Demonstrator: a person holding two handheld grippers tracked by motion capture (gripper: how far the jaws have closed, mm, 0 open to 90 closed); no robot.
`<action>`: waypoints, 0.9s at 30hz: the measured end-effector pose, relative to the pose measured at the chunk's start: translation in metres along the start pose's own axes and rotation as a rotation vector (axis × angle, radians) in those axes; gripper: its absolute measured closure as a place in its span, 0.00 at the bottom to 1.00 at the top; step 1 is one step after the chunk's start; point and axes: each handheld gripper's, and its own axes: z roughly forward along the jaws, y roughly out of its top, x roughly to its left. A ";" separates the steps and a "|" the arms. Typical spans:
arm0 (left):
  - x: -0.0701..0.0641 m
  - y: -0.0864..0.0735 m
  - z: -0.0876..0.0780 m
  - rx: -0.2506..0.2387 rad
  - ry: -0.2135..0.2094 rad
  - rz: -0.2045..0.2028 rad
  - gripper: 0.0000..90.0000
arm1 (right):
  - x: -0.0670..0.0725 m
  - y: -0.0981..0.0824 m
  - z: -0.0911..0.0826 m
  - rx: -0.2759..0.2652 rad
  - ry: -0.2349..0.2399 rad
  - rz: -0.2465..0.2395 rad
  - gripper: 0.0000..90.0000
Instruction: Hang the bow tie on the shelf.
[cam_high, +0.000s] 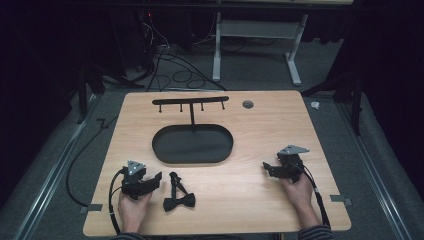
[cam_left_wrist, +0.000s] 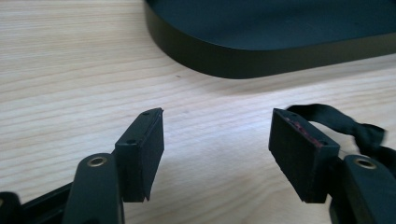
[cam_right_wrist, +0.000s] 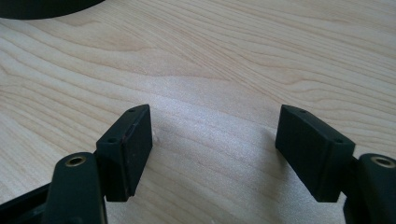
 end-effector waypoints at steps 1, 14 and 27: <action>-0.002 0.000 0.000 0.002 -0.007 0.003 0.40 | 0.000 0.000 0.000 0.000 0.000 0.000 0.32; -0.024 0.002 0.003 0.039 -0.063 0.041 0.40 | 0.000 0.000 0.000 0.000 0.000 0.001 0.31; -0.039 0.002 0.015 0.081 -0.057 0.105 0.44 | 0.000 0.000 0.000 0.000 0.000 0.001 0.31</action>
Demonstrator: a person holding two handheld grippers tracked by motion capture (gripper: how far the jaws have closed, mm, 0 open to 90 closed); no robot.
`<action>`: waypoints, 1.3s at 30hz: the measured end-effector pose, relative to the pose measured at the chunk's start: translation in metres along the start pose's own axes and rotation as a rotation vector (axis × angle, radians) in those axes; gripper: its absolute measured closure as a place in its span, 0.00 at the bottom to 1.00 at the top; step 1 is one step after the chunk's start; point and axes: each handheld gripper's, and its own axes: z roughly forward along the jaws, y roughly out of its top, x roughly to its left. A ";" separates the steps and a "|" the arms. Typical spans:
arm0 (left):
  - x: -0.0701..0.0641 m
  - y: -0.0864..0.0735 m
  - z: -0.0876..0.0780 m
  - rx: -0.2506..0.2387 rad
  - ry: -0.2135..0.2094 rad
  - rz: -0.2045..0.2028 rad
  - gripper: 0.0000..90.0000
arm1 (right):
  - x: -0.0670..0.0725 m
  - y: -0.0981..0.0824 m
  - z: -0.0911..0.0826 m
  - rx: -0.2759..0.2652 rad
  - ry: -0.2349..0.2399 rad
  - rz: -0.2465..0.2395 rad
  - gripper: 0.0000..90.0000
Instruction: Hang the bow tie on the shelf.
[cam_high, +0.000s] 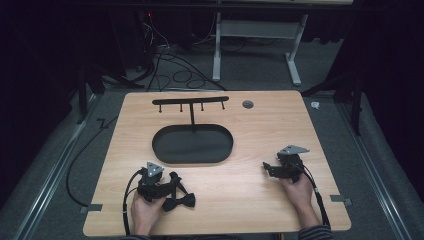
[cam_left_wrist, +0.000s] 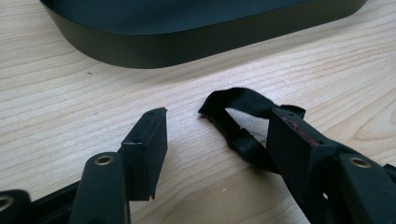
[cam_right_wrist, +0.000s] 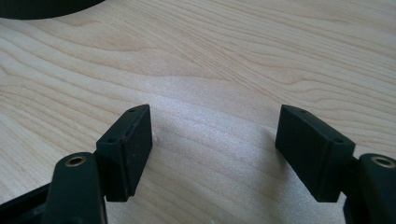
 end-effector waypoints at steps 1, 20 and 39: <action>-0.001 0.000 0.001 0.002 0.003 0.004 0.44 | 0.000 0.000 0.000 0.000 0.000 -0.001 0.31; -0.013 -0.001 0.004 0.008 0.004 0.090 0.84 | 0.000 0.000 0.000 0.000 0.000 -0.001 0.32; -0.008 -0.001 0.004 0.008 -0.046 0.081 0.98 | 0.000 0.000 0.000 0.000 0.000 -0.001 0.31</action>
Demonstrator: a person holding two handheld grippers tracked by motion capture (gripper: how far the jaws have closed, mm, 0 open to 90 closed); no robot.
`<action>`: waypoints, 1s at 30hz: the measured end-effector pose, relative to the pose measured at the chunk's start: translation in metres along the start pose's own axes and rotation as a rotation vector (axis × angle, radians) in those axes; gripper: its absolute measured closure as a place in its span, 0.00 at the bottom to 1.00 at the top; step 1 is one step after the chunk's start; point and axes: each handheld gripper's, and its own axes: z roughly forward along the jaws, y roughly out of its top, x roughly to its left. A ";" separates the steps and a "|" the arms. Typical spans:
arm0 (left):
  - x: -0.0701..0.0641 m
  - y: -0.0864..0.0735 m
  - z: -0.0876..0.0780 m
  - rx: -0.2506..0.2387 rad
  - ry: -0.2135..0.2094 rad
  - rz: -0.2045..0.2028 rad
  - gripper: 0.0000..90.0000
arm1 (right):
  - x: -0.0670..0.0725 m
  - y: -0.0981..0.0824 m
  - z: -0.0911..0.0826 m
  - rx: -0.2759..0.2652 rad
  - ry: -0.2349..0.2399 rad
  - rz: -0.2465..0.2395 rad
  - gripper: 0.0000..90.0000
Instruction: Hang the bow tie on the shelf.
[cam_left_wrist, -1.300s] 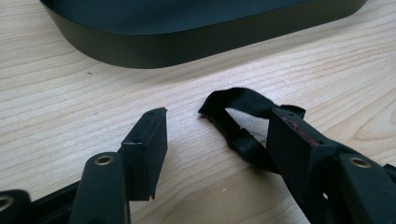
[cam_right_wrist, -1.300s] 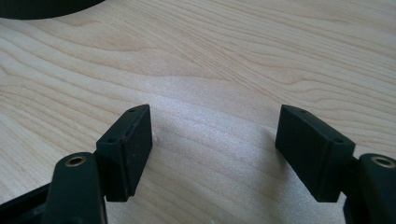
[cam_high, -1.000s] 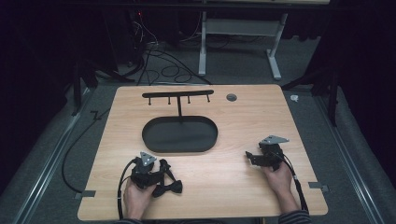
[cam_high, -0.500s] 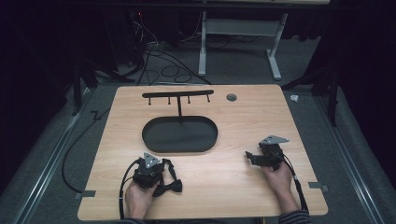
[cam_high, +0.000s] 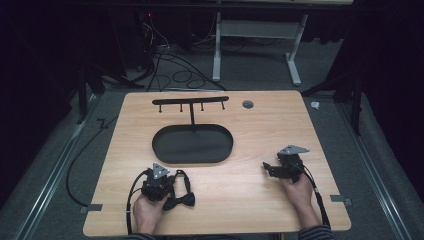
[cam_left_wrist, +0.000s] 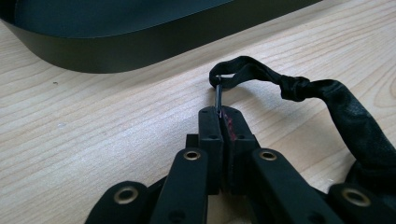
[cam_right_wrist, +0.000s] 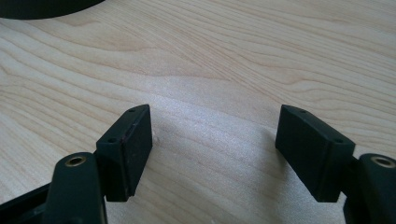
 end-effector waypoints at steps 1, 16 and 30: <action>0.000 0.000 0.000 0.001 -0.002 0.000 0.98 | 0.000 0.000 0.000 0.000 0.000 0.000 0.31; 0.000 0.010 -0.014 -0.048 -0.048 -0.001 0.98 | 0.000 0.000 0.000 0.000 0.000 0.001 0.31; 0.000 0.026 -0.035 -0.140 -0.093 -0.015 0.98 | 0.000 0.000 0.000 -0.001 0.000 0.000 0.31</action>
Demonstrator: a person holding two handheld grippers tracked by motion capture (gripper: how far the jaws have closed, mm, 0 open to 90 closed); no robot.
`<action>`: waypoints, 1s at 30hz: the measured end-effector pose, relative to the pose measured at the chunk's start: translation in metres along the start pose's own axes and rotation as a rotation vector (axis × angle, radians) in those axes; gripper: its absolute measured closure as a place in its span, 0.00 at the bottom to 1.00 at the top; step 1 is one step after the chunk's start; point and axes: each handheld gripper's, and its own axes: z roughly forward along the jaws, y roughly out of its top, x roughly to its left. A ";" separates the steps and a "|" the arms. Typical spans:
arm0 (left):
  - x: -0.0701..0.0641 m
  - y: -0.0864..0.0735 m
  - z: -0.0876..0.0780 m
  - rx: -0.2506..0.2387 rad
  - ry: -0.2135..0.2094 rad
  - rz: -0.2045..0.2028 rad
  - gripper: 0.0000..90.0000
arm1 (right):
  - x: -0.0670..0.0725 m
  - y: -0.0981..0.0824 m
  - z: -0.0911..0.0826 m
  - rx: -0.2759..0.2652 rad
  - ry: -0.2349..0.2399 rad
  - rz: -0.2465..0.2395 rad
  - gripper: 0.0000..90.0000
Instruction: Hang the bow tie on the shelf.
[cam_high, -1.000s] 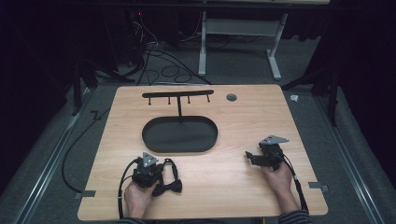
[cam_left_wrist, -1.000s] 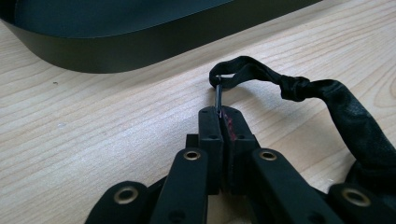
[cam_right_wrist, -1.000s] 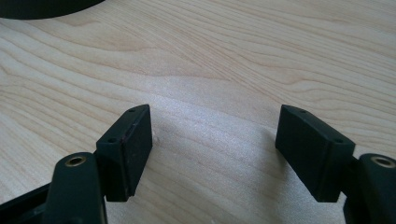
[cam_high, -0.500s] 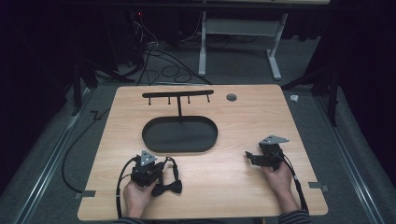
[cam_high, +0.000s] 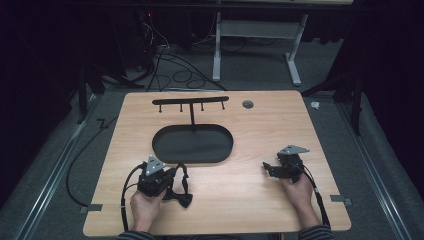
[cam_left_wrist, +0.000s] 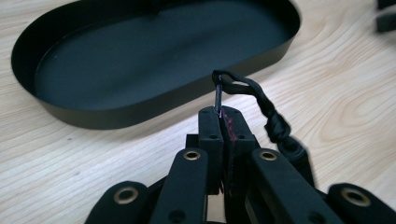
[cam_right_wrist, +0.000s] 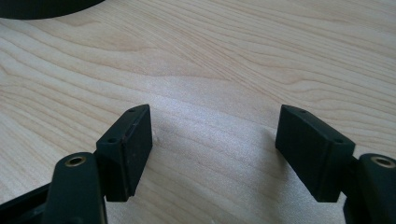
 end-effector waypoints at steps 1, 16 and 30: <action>0.000 0.000 0.000 0.000 0.000 0.000 0.98 | 0.000 0.000 0.000 0.000 0.000 0.000 0.31; 0.003 0.025 -0.018 -0.100 -0.011 0.006 0.98 | 0.000 0.000 0.000 0.001 0.000 -0.001 0.31; 0.001 0.044 -0.019 -0.130 -0.018 0.045 0.98 | 0.000 0.000 0.000 0.001 0.000 0.000 0.31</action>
